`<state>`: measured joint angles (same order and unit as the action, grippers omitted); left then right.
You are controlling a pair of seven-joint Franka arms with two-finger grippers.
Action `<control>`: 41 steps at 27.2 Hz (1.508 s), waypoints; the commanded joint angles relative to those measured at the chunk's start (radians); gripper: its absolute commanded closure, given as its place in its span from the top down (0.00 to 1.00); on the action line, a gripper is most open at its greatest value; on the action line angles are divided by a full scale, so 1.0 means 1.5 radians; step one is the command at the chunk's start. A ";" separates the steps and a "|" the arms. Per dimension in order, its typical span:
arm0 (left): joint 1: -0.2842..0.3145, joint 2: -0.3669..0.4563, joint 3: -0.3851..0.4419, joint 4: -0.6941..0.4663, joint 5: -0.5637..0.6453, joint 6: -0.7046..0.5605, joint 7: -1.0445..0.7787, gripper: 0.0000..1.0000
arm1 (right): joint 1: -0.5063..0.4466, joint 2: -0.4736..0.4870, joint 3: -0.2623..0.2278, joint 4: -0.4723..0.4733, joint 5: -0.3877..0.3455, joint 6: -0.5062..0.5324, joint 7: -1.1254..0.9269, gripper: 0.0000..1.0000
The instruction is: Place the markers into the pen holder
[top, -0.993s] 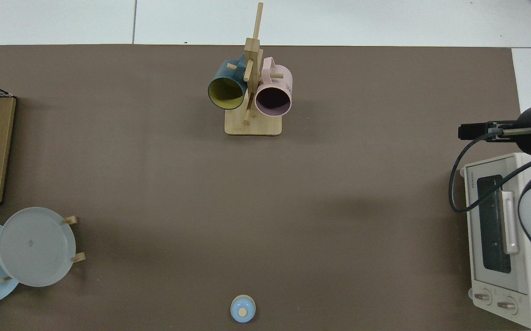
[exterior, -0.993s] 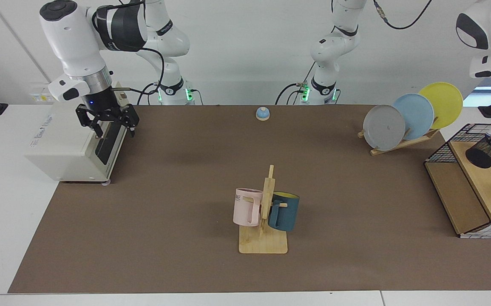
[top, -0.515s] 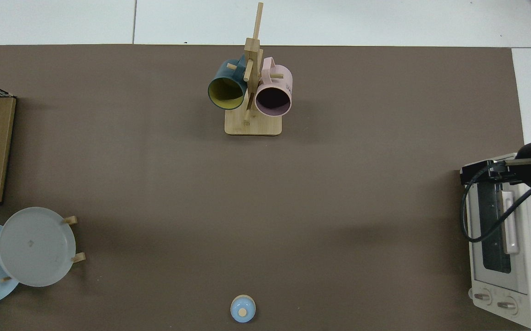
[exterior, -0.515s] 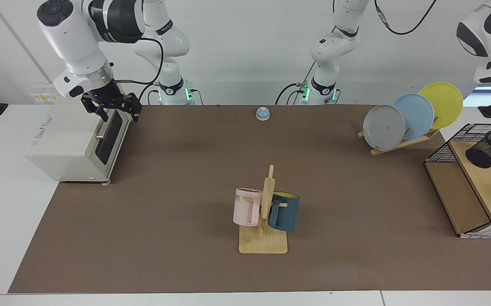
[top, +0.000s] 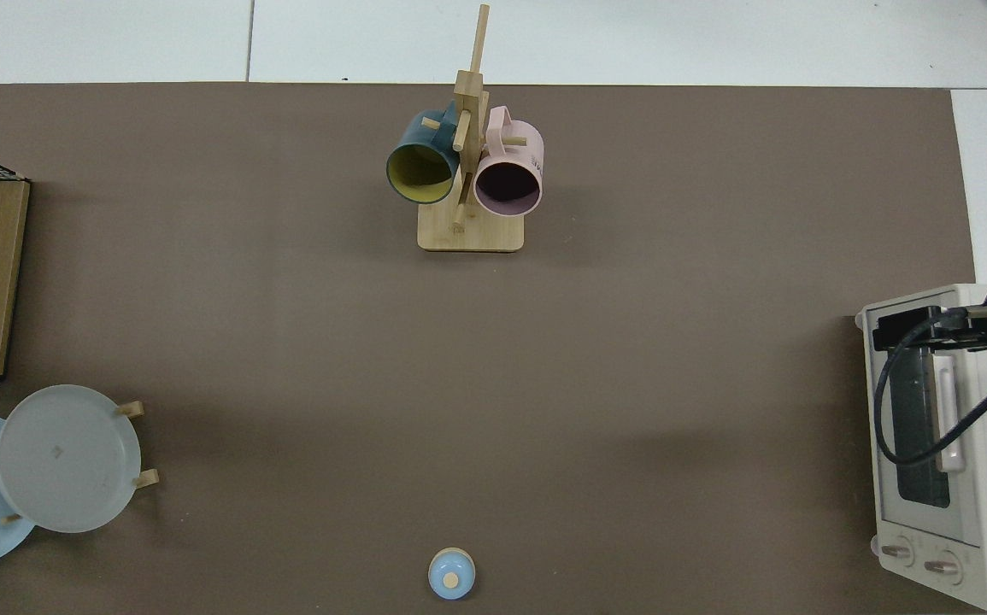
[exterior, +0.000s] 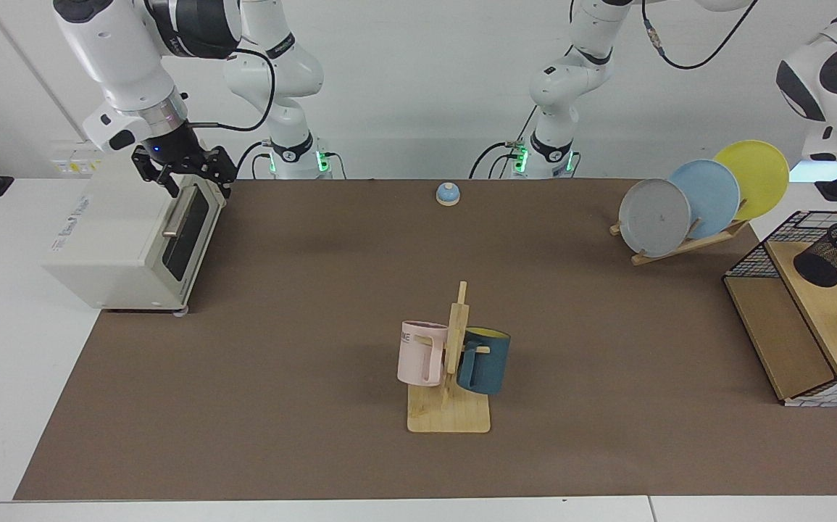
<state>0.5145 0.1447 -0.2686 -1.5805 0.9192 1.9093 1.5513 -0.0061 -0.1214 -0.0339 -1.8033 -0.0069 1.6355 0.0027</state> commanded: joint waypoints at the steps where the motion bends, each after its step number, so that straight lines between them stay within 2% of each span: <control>1: -0.005 0.007 0.003 -0.011 0.019 0.012 0.002 0.00 | -0.009 0.009 0.009 0.026 -0.001 -0.031 -0.025 1.00; 5: -0.001 0.015 0.003 -0.011 0.031 0.013 0.002 0.00 | -0.002 0.035 0.012 0.074 -0.003 -0.068 -0.050 1.00; 6: -0.001 0.015 0.003 -0.010 0.030 0.011 0.001 0.27 | -0.001 0.039 0.014 0.085 -0.005 -0.071 -0.051 1.00; 7: -0.001 0.015 0.003 -0.005 0.026 0.009 0.001 0.95 | -0.001 0.039 0.014 0.086 -0.003 -0.071 -0.051 1.00; 9: -0.005 0.017 0.003 -0.002 0.023 0.001 0.000 1.00 | -0.001 0.037 0.015 0.085 0.002 -0.066 -0.050 1.00; 15: -0.029 0.017 -0.005 0.000 0.014 -0.035 -0.031 1.00 | -0.009 0.029 0.013 0.078 -0.003 -0.071 -0.048 1.00; 19: -0.074 0.017 -0.006 0.000 -0.018 -0.097 -0.079 1.00 | -0.009 0.030 0.013 0.078 -0.003 -0.068 -0.047 1.00; 25: -0.123 0.016 -0.006 0.012 -0.144 -0.155 -0.201 1.00 | -0.008 0.030 0.013 0.078 -0.003 -0.064 -0.048 1.00; 30: -0.128 0.018 -0.011 0.005 -0.253 -0.137 -0.258 1.00 | -0.007 0.030 0.013 0.078 -0.002 -0.062 -0.047 1.00; 34: -0.139 0.013 -0.019 -0.012 -0.344 -0.137 -0.382 1.00 | -0.007 0.030 0.013 0.078 -0.002 -0.062 -0.047 1.00; 41: -0.191 0.011 -0.048 -0.016 -0.417 -0.144 -0.585 1.00 | -0.004 0.030 0.013 0.078 0.001 -0.058 -0.045 1.00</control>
<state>0.2836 0.1713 -0.3263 -1.5929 0.3511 1.7041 0.8557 -0.0061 -0.0905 -0.0186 -1.7098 -0.0069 1.5627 -0.0359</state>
